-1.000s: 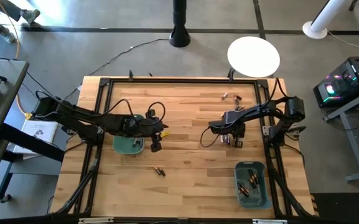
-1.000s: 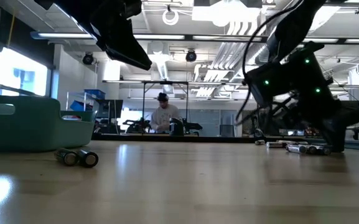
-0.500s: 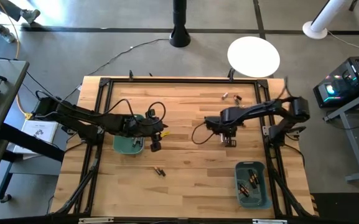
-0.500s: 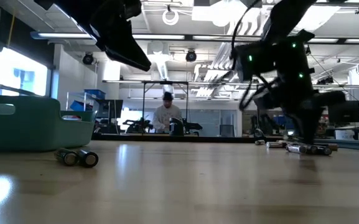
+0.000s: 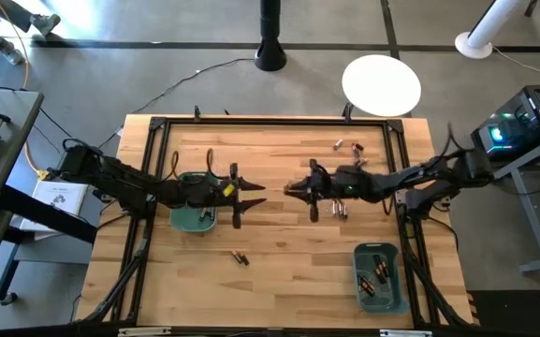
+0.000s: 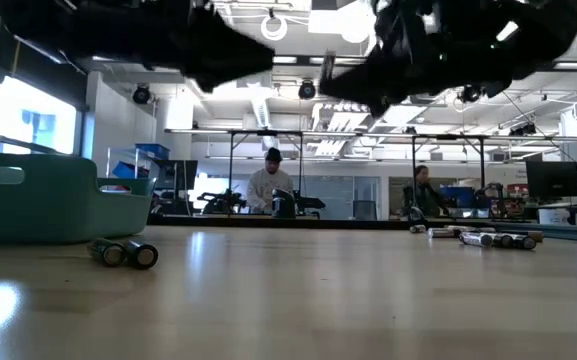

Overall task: Sort batteries
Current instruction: Put the silver battery into the green bin

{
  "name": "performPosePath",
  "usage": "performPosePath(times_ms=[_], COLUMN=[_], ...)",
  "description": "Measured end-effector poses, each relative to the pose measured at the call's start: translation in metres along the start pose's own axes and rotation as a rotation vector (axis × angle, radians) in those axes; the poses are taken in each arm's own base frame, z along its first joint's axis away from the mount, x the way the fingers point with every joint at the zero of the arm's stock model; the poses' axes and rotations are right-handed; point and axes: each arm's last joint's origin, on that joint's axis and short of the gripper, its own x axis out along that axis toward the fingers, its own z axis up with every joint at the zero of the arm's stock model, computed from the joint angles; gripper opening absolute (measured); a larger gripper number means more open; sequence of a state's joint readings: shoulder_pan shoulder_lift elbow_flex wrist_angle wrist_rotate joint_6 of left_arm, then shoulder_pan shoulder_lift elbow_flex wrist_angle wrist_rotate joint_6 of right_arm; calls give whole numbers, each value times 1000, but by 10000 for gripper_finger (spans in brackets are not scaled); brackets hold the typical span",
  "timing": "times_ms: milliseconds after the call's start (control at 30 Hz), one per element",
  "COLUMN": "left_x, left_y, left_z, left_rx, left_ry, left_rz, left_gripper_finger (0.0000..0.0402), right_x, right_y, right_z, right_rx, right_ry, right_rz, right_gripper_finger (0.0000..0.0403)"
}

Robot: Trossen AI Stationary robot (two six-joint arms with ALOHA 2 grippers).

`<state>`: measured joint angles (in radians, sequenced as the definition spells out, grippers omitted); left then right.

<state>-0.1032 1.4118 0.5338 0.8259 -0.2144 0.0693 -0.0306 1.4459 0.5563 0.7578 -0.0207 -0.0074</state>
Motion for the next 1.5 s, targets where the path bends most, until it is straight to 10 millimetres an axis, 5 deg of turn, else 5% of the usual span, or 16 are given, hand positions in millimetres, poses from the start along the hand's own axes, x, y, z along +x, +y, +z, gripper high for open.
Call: performPosePath(times_ms=[300,633,933,1267,1367,1500], left_x=[24,45,54,53,51,42], left_y=[-7,-4,-5,-8,-13,-20], left_z=[16,30,39,38,38,46], left_rx=[58,80,63,66,107,162], left_ry=[-193,50,123,179,185,256], left_rz=[-133,-8,-28,-70,-86,-44], left_gripper_finger=[201,239,188,77,39,38], right_x=[15,20,21,21,21,21], right_y=[19,25,25,25,25,21], right_z=[10,16,13,12,9,4], right_rx=[-21,-55,-59,-49,-26,49], right_ry=[-106,-79,-48,-34,-6,54], right_rz=[63,70,47,49,52,26], right_gripper_finger=[19,19,19,24,42,100])
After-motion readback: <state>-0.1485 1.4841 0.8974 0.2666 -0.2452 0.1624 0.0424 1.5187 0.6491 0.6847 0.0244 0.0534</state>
